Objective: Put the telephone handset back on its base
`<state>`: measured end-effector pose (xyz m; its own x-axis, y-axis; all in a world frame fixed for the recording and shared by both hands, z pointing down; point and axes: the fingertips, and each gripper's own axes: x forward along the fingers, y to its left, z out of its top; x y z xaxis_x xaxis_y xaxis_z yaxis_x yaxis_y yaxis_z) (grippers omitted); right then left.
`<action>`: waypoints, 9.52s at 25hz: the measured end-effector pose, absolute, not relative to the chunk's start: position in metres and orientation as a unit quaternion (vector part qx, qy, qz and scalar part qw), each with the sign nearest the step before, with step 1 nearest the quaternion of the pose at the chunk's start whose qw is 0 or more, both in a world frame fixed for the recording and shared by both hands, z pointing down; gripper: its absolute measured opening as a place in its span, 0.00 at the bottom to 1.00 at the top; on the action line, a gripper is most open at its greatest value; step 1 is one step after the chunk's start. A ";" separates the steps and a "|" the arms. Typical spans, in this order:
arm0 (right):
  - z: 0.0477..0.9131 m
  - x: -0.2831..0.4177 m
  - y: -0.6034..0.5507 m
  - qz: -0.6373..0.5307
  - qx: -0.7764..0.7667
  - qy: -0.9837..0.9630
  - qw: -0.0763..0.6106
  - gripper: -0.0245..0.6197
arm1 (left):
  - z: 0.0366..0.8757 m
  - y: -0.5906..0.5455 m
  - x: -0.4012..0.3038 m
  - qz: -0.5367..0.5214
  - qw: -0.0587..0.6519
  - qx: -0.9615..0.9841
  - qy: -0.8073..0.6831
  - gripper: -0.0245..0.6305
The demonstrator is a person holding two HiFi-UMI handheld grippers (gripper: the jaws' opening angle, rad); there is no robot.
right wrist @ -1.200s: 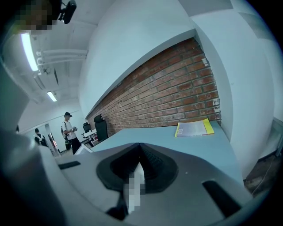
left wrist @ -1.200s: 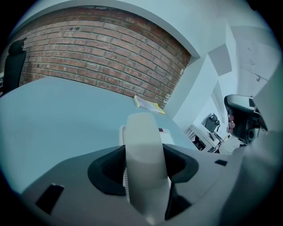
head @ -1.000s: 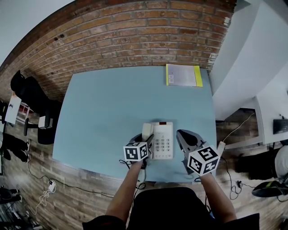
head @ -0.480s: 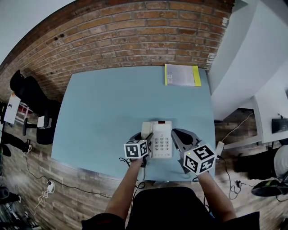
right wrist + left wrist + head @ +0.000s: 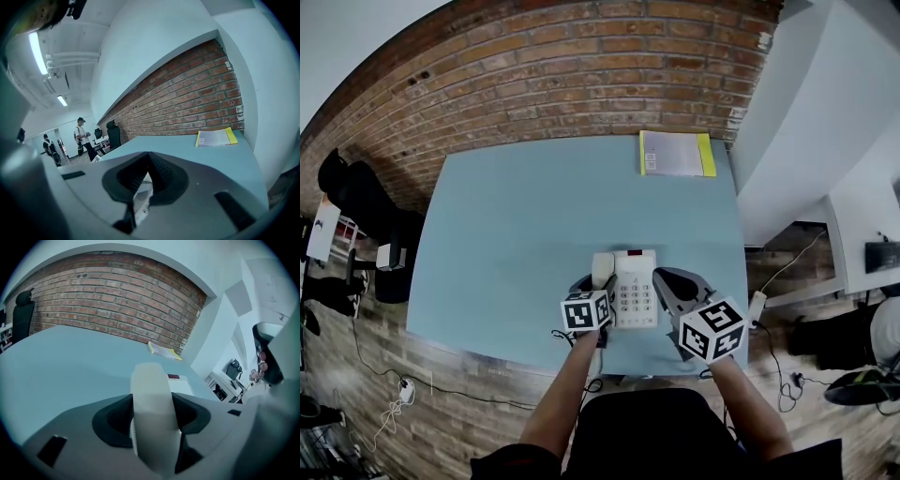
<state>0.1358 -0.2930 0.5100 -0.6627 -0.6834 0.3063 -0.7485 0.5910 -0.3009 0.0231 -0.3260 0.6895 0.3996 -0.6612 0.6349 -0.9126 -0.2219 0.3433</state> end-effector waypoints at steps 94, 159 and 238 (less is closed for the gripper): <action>0.465 0.102 -0.235 0.196 0.497 -0.844 0.034 0.06 | 0.515 -0.258 -0.007 0.088 0.189 0.887 -0.413 0.10; 0.429 0.032 -0.147 0.159 0.571 -0.805 0.005 0.06 | 0.449 -0.143 -0.073 0.039 0.147 0.952 -0.264 0.05; 0.388 0.044 0.128 0.103 0.527 -0.843 -0.038 0.06 | 0.384 0.119 -0.052 -0.005 0.080 0.949 -0.305 0.05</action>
